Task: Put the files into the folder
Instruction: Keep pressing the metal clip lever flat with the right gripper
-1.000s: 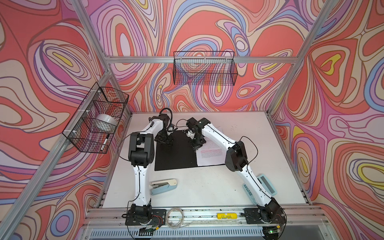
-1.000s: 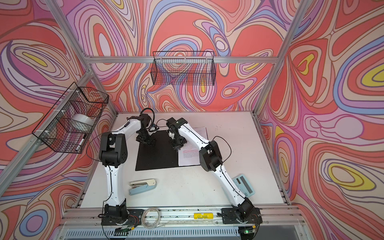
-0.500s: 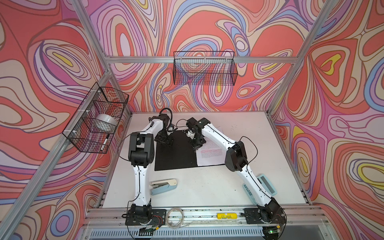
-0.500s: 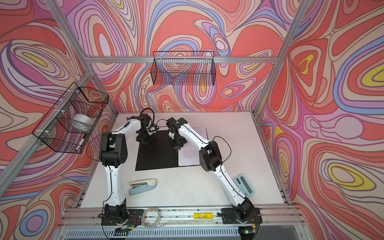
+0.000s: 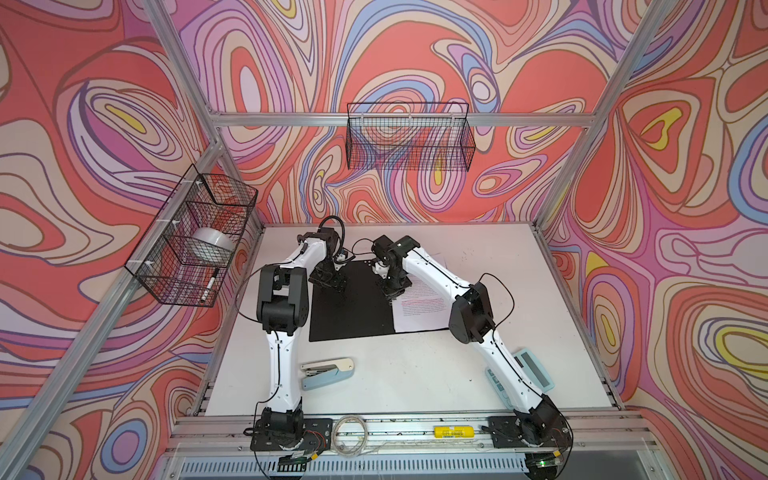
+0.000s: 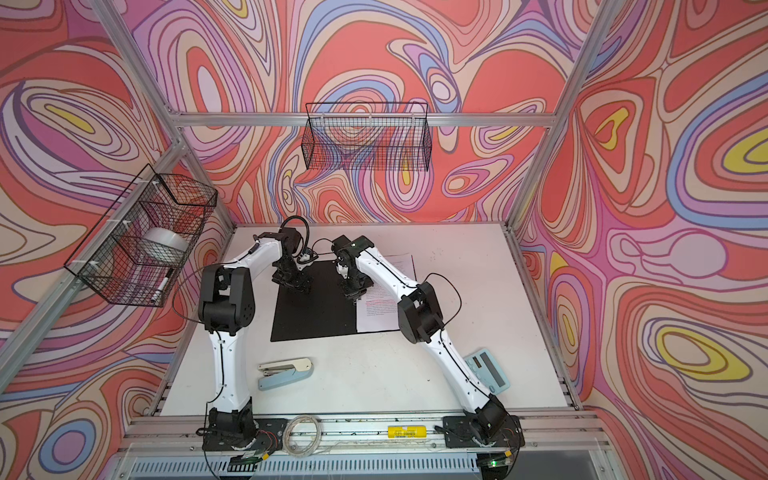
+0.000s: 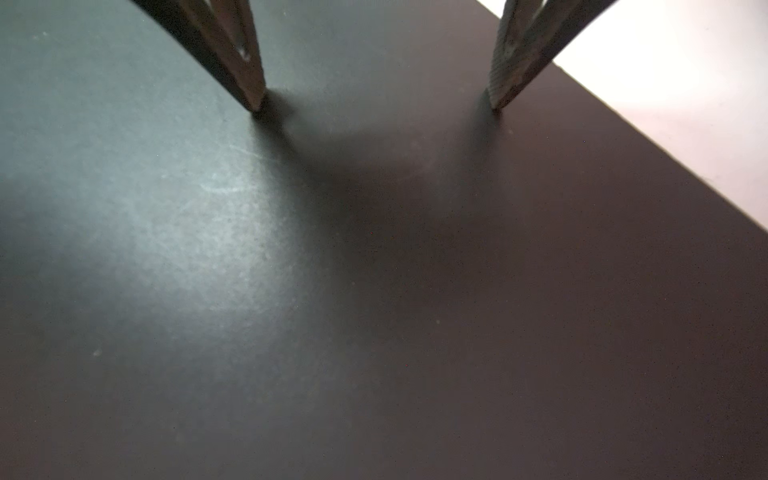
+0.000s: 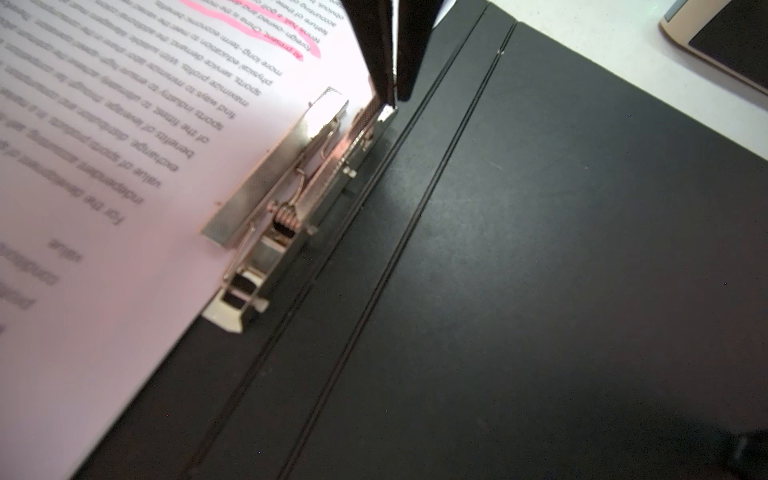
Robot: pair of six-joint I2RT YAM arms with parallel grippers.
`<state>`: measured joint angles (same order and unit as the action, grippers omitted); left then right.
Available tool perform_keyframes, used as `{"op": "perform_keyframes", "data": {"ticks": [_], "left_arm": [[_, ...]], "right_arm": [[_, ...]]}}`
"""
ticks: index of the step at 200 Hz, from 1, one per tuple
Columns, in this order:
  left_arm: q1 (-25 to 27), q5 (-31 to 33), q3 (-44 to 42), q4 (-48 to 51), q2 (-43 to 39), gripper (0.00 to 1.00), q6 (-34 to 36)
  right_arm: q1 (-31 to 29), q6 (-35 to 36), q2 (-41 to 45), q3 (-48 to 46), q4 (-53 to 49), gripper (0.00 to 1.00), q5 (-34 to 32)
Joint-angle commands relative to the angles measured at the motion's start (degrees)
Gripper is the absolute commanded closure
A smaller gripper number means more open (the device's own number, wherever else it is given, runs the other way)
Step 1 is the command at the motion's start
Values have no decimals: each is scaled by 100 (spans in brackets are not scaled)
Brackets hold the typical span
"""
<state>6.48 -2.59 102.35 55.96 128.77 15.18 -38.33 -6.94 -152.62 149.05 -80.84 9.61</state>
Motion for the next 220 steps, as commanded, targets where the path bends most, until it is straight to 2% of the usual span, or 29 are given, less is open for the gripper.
{"op": "perform_keyframes", "data": {"ticks": [1,124,220], "left_arm": [[-108,355,-283,-95,667,16,2],[-111,372,-241,-75,693,16,-13],[-108,380,-230,-70,702,16,-19]], "right_arm": [[36,11,-634,-263,-301,94,-531],[27,-5,-449,-35,-248,93,-338],[26,25,-382,-39,-253,93,-482]]}}
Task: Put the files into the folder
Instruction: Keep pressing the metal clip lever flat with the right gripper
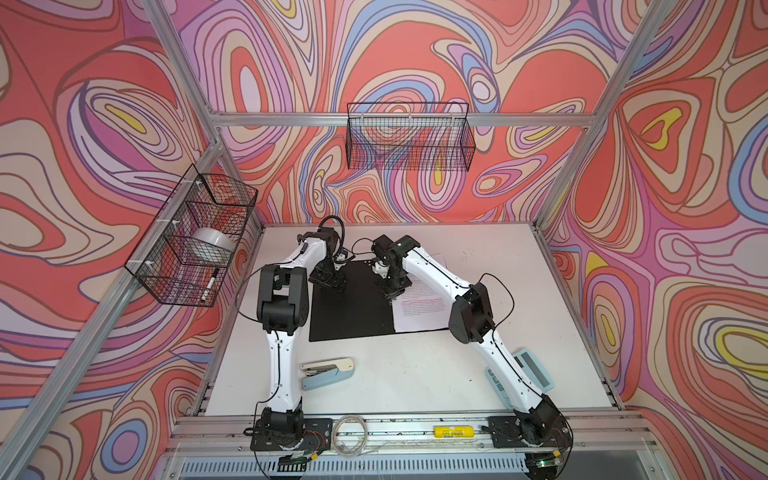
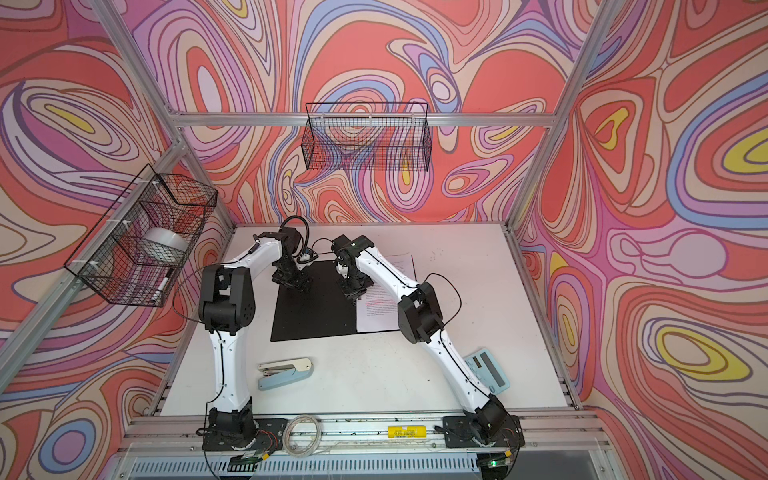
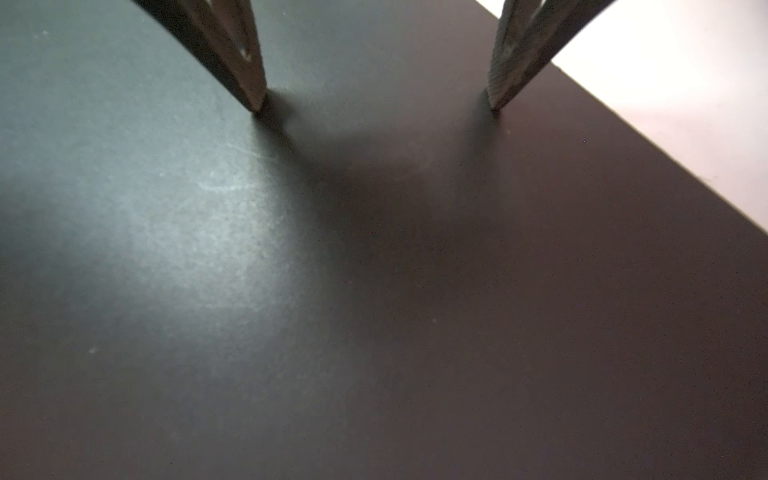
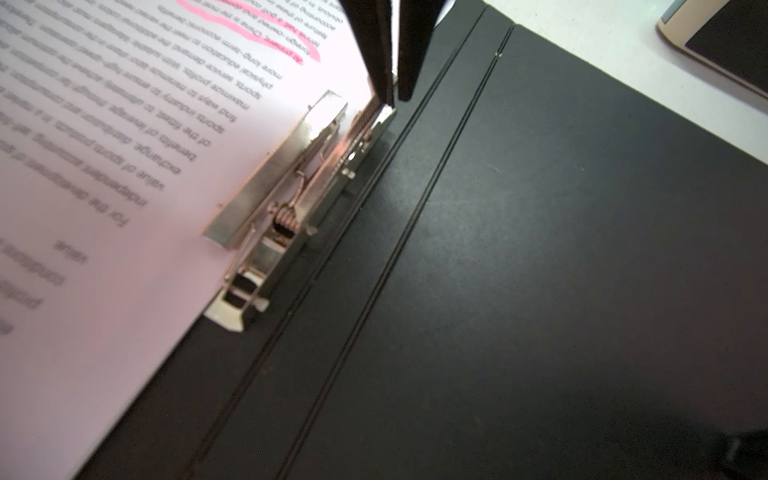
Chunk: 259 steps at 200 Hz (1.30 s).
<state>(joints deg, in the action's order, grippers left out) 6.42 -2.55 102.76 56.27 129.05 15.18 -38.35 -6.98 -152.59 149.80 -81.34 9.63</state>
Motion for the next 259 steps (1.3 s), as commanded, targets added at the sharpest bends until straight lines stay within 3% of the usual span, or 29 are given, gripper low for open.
{"op": "perform_keyframes", "data": {"ticks": [1,259], "left_arm": [[-103,372,-268,-100,674,17,-22],[-100,387,-255,-99,684,17,-29]], "right_arm": [[29,30,-380,-111,-205,93,-486],[38,64,-525,-156,-233,93,-855]]}}
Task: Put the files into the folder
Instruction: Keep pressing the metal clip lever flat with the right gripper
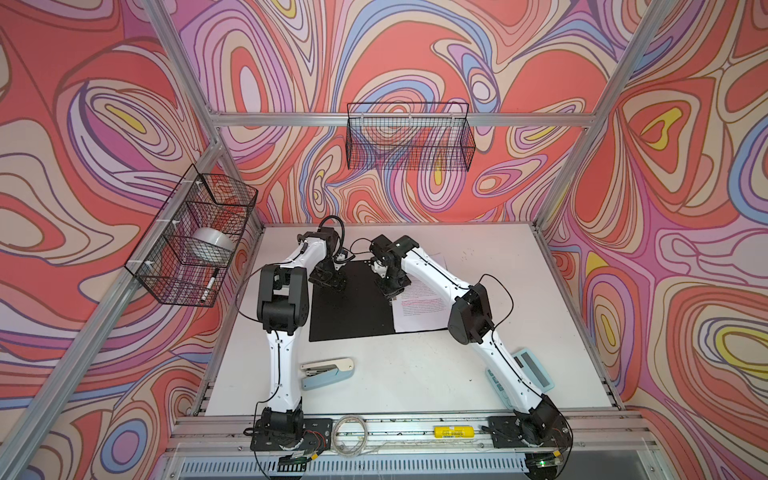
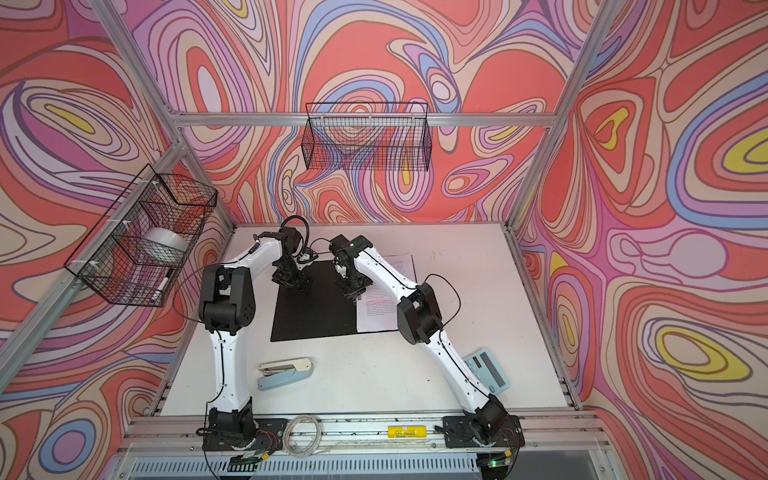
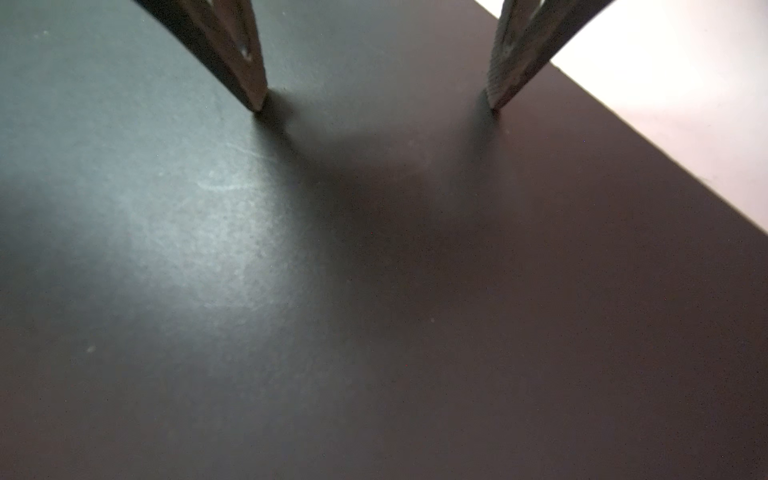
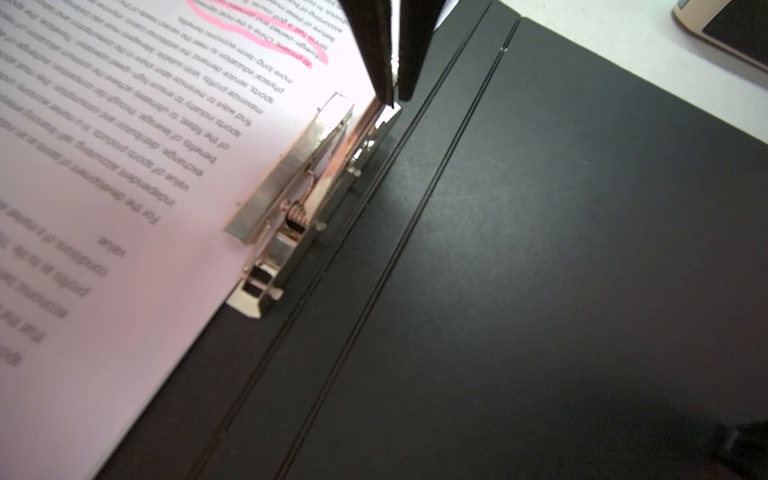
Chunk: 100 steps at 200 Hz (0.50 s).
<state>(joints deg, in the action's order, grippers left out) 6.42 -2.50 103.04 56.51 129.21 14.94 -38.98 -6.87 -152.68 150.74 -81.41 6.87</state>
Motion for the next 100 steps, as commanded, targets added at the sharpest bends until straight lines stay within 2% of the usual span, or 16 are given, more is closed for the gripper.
{"op": "perform_keyframes", "data": {"ticks": [1,100], "left_arm": [[-98,382,-284,-123,668,17,-7],[-105,385,-283,-119,676,17,-3]], "right_arm": [[101,58,-517,-248,-226,93,-581],[101,72,-830,-204,-218,94,-678]]}}
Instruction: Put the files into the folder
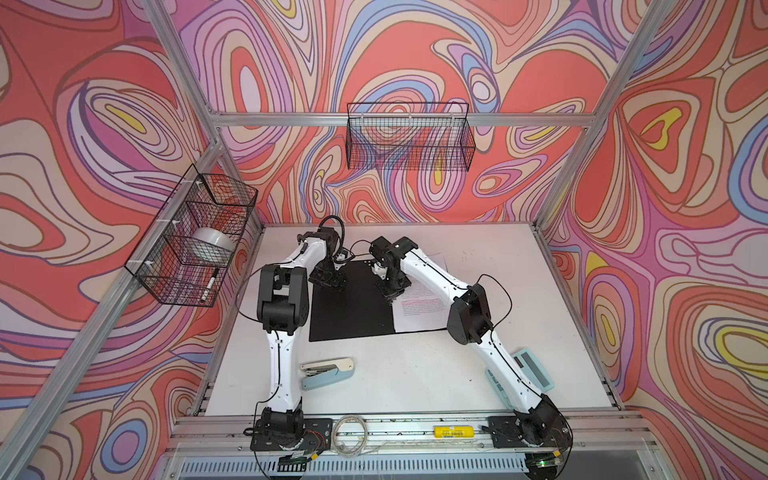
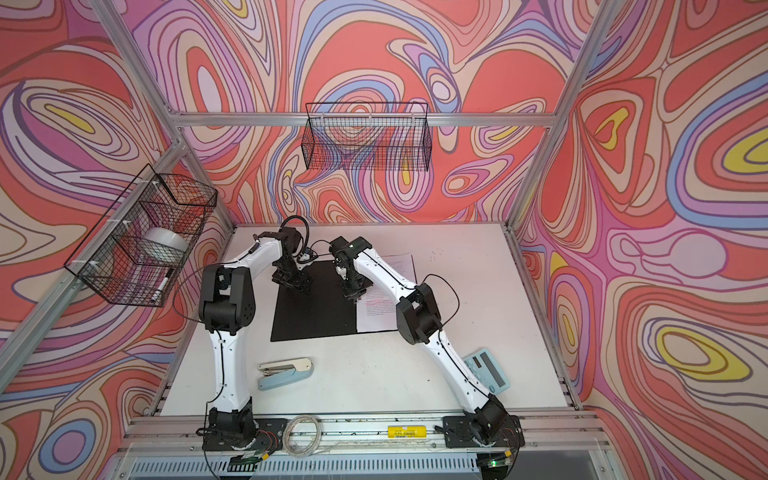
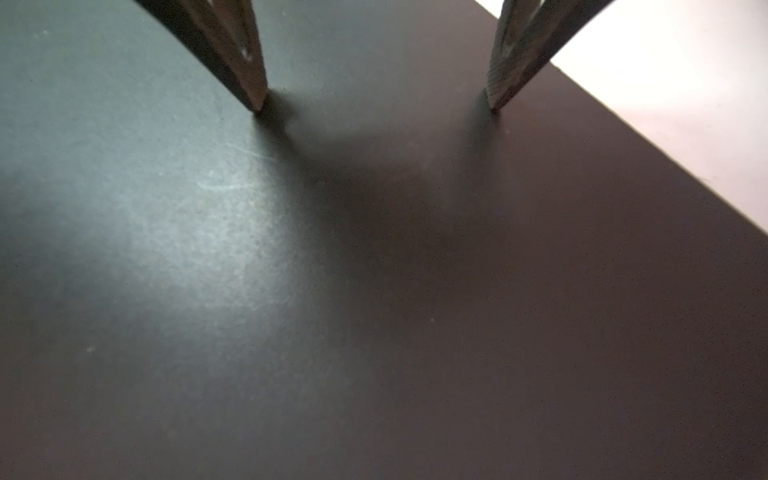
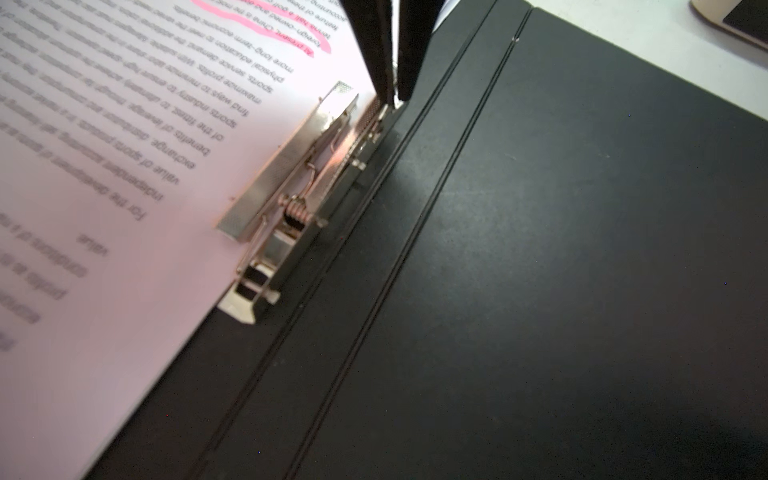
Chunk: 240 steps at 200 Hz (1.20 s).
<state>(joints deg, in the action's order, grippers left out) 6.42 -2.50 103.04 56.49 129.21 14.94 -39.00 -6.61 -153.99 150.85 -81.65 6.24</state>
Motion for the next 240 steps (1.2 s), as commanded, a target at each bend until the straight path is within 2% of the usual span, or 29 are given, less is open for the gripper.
{"op": "perform_keyframes", "data": {"ticks": [1,81,182,240], "left_arm": [[-105,388,-284,-123,676,17,-6],[-105,388,-271,-113,683,18,-4],[-105,316,-62,10,728,17,-1],[-105,126,47,110,481,16,8]], "right_arm": [[103,46,-701,-214,-198,94,-619],[121,28,-617,-170,-137,94,-539],[121,18,92,-99,17,92,-357],[121,-57,482,101,407,86,-334]]}}
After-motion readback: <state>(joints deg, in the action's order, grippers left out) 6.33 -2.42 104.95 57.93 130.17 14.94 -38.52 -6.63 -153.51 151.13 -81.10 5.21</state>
